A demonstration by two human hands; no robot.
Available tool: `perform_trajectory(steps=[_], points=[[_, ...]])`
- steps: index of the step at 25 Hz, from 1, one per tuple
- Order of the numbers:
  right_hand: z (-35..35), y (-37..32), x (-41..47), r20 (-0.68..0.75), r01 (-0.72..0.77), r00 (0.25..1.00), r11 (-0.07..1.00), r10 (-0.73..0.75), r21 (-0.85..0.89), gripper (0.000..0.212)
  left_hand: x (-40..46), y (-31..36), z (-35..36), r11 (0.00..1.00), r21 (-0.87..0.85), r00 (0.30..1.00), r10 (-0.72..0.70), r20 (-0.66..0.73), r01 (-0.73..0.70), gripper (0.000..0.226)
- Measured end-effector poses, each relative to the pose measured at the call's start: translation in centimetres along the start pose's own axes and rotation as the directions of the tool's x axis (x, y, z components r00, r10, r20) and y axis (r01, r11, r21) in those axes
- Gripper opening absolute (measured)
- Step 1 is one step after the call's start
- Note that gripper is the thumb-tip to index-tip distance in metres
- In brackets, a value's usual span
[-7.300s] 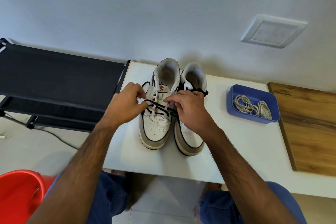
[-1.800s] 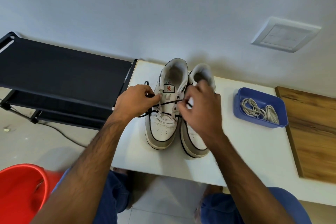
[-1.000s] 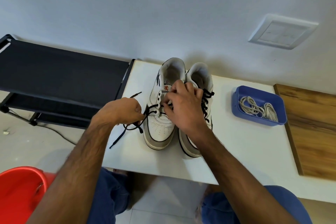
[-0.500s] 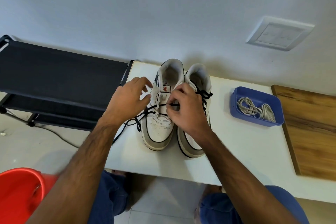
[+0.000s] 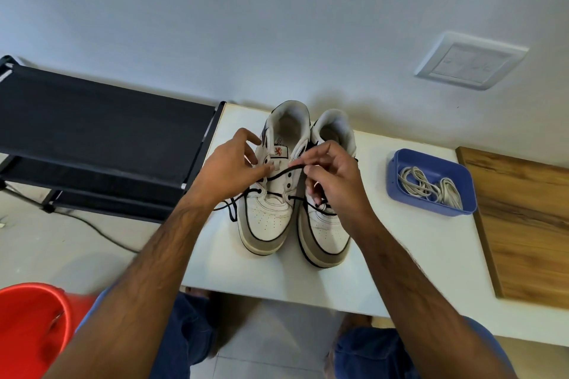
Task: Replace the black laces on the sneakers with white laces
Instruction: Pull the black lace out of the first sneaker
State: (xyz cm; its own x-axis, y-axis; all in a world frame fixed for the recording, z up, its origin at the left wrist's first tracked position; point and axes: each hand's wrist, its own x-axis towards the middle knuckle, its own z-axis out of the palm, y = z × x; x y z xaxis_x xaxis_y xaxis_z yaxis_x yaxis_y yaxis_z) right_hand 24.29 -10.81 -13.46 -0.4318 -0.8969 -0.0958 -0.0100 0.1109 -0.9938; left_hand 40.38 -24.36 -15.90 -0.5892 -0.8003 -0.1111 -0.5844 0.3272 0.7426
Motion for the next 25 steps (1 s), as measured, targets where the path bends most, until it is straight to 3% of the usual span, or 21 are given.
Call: perform_trajectory(steps=[2, 4, 6, 8, 12, 18, 20, 21, 23, 25], points=[[0.8, 0.1, 0.2, 0.015, -0.052, 0.999, 0.998, 0.052, -0.041, 0.029, 0.0, -0.2, -0.5, 0.995, -0.086, 0.999, -0.041, 0.026, 0.043, 0.053], [1.8, 0.4, 0.5, 0.057, -0.036, 0.997, 0.974, 0.050, -0.224, 0.029, 0.0, -0.4, -0.9, 0.988, -0.139, 0.997, -0.065, 0.037, 0.069, 0.050], [2.7, 0.7, 0.7, 0.087, 0.078, 0.996, 0.848, -0.039, -0.525, 0.021, 0.0, -0.6, -1.0, 0.985, -0.154, 0.997, -0.075, 0.036, 0.080, 0.048], [3.8, 0.6, 0.7, 0.087, 0.106, 0.994, 0.692, -0.063, -0.714, 0.029, 0.0, -0.8, -1.2, 0.982, -0.168, 0.996, -0.084, 0.036, 0.088, 0.045], [5.3, 0.8, 0.9, 0.044, 0.067, 0.998, 0.559, -0.055, -0.827, 0.028, -0.1, -0.7, -1.2, 0.979, -0.179, 0.995, -0.087, 0.044, 0.094, 0.040], [5.0, 1.0, 1.2, 0.113, 0.135, 0.991, 0.495, -0.074, -0.858, 0.018, -0.2, -0.6, -1.3, 0.976, -0.191, 0.994, -0.095, 0.060, 0.105, 0.036], [4.8, 1.4, 1.3, 0.072, 0.128, 0.990, 0.594, -0.117, -0.794, 0.013, -0.3, -0.5, -1.3, 0.973, -0.203, 0.993, -0.096, 0.061, 0.107, 0.037], [4.6, 1.7, 1.2, 0.018, 0.098, 0.993, 0.714, -0.119, -0.694, 0.010, -0.3, -0.5, -1.3, 0.972, -0.207, 0.993, -0.098, 0.059, 0.108, 0.037], [4.2, 2.0, 1.0, -0.089, -0.015, 0.996, 0.954, -0.012, -0.298, 0.010, -0.3, -0.5, -1.4, 0.970, -0.214, 0.993, -0.106, 0.056, 0.116, 0.037], [3.4, 1.7, 0.4, -0.068, -0.050, 0.996, 0.987, 0.061, 0.154, 0.018, -0.3, -0.5, -1.5, 0.969, -0.214, 0.992, -0.110, 0.060, 0.120, 0.038]])
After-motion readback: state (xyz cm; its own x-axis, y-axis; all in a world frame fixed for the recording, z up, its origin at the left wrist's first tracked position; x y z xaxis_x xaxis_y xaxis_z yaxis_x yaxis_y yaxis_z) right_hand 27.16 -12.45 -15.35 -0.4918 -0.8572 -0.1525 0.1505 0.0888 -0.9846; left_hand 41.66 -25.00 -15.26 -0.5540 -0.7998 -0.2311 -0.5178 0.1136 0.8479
